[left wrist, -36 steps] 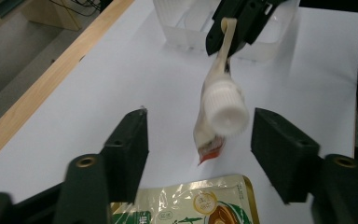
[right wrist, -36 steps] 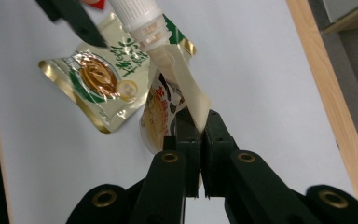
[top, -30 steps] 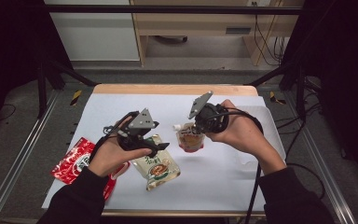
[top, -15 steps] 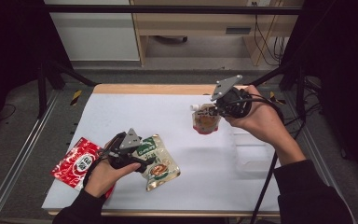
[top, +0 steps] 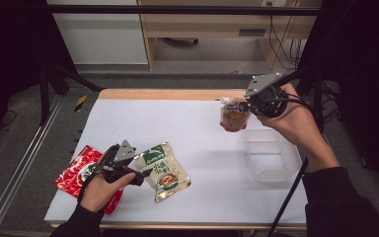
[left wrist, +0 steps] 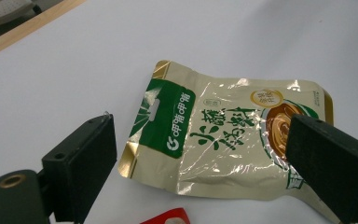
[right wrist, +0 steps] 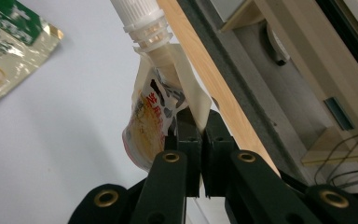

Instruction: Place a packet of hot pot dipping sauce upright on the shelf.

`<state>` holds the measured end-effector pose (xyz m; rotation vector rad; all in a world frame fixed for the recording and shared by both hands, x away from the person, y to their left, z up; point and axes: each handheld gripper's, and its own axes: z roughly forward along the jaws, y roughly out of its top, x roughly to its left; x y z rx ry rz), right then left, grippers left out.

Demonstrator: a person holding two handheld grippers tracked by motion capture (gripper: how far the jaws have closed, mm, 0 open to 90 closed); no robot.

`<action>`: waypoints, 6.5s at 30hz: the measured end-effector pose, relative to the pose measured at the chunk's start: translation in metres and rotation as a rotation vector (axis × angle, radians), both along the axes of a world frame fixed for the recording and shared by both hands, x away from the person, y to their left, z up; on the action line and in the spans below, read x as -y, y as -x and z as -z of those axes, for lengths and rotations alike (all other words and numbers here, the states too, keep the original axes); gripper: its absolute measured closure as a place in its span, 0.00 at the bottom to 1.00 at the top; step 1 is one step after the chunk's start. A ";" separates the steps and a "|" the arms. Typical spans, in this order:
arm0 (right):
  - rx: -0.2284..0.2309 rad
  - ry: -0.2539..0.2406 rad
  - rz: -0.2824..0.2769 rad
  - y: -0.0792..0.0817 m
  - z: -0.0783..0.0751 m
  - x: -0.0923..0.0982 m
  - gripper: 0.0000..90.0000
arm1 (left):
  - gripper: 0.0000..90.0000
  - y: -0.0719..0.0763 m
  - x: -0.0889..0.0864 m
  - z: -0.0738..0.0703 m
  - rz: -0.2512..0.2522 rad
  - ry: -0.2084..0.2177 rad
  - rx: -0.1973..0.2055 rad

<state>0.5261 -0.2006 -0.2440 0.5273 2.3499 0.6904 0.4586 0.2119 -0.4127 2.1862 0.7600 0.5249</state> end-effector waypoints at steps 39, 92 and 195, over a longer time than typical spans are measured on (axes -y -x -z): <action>0.025 0.002 0.143 -0.058 0.051 0.092 0.98 | 0.09 0.002 -0.036 0.017 -0.082 0.024 -0.009; -0.126 -0.080 0.246 -0.070 0.107 0.099 0.60 | 0.09 0.000 -0.036 0.022 -0.080 0.022 -0.031; -0.109 -0.277 0.110 0.068 0.203 -0.110 0.27 | 0.19 -0.045 -0.016 0.043 -0.037 -0.045 -0.144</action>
